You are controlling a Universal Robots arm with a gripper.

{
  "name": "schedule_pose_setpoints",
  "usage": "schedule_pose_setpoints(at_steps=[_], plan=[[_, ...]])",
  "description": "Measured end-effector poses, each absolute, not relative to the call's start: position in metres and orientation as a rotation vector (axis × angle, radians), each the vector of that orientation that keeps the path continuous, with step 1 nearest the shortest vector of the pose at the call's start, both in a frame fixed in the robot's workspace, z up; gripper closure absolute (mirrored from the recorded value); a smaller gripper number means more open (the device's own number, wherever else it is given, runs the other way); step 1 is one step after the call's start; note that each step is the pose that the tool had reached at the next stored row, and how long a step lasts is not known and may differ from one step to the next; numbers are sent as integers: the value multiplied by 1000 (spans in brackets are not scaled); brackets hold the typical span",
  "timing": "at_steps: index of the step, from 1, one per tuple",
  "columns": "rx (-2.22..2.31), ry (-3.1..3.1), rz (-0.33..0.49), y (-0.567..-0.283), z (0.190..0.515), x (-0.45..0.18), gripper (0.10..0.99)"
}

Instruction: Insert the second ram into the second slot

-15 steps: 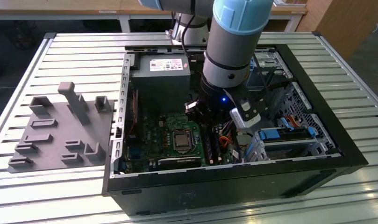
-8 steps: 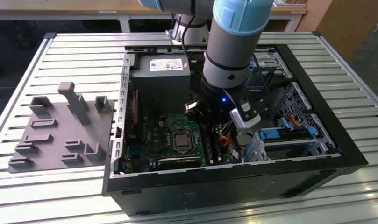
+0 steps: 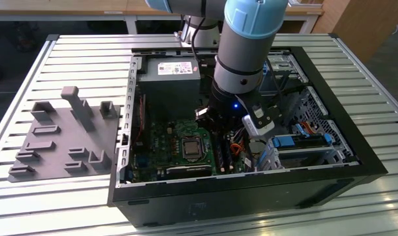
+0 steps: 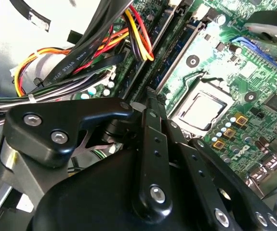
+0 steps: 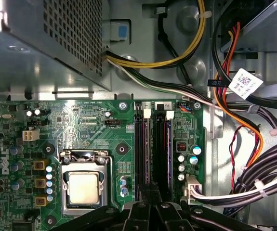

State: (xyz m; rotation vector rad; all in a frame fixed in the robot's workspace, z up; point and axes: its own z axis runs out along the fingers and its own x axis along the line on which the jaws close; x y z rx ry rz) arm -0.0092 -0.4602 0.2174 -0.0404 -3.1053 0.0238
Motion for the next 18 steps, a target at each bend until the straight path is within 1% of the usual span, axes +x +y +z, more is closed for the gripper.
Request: schedule_pose_setpoints(at_steps=[8, 13, 18], plan=[[-40, -3105, 23, -460, 218, -9, 980], [-40, -3105, 23, -460, 227, -9, 980], [-40, -3105, 25, -463, 228, -10, 980]])
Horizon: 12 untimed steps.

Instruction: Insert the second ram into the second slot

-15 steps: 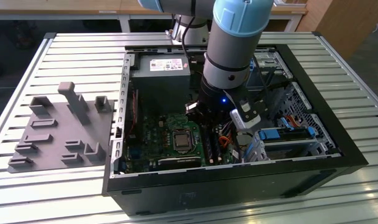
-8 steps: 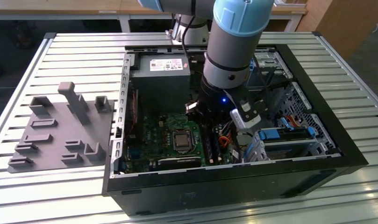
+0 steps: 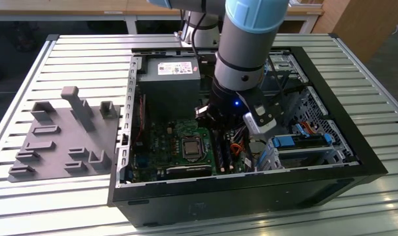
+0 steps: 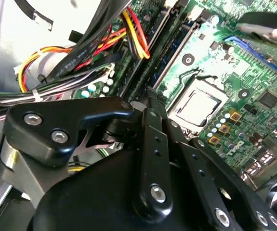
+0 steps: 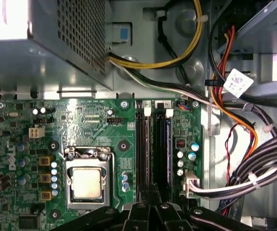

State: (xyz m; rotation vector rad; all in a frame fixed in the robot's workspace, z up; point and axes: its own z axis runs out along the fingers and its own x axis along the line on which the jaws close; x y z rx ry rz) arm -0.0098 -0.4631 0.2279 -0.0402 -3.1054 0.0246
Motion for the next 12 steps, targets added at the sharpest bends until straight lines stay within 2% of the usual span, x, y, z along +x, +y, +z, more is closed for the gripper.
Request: schedule_pose_setpoints(at_steps=[12], plan=[[-41, -3105, 54, -471, 224, -10, 980]])
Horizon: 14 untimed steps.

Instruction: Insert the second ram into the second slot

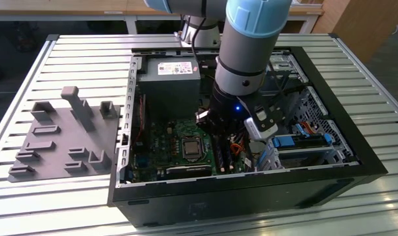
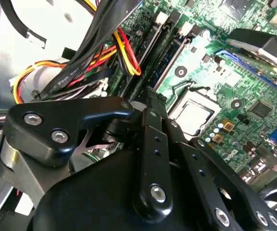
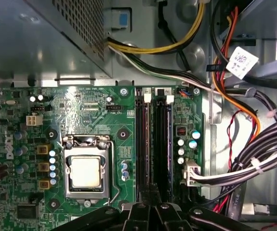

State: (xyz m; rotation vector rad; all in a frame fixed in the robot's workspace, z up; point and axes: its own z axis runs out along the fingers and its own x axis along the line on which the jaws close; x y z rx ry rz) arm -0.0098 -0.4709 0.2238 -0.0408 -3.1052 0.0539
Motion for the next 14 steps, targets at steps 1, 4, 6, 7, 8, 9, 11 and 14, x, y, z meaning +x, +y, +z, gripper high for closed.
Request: schedule_pose_setpoints(at_steps=[1, 4, 6, 7, 8, 9, 11, 14], plan=[[-41, -3105, 55, -471, 222, -10, 980], [-41, -3105, 62, -471, 218, -10, 980], [-41, -3104, 67, -471, 214, -10, 980], [-41, -3104, 71, -471, 213, -10, 980], [-41, -3103, 76, -471, 213, -10, 980], [-41, -3103, 81, -471, 213, -10, 980], [-41, -3103, 80, -471, 215, -10, 980], [-41, -3105, 72, -471, 224, -10, 980]])
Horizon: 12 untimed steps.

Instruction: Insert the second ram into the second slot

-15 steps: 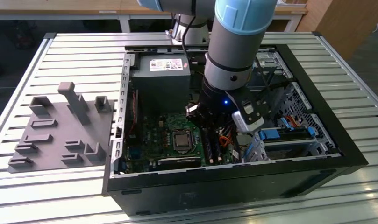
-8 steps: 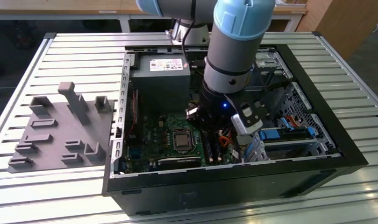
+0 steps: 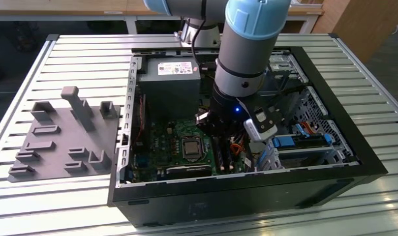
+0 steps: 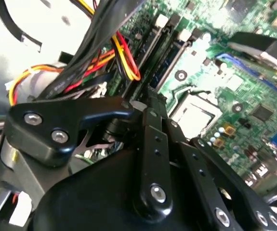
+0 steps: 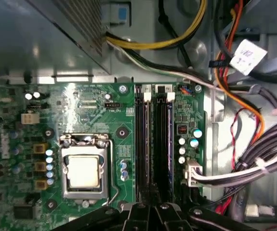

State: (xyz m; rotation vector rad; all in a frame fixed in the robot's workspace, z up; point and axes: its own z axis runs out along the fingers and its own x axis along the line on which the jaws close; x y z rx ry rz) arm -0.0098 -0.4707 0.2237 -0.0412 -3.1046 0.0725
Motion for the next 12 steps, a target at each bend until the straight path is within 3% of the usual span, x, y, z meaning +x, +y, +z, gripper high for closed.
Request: schedule_pose_setpoints(at_steps=[12], plan=[[-41, -3104, 75, -471, 235, -10, 980]])
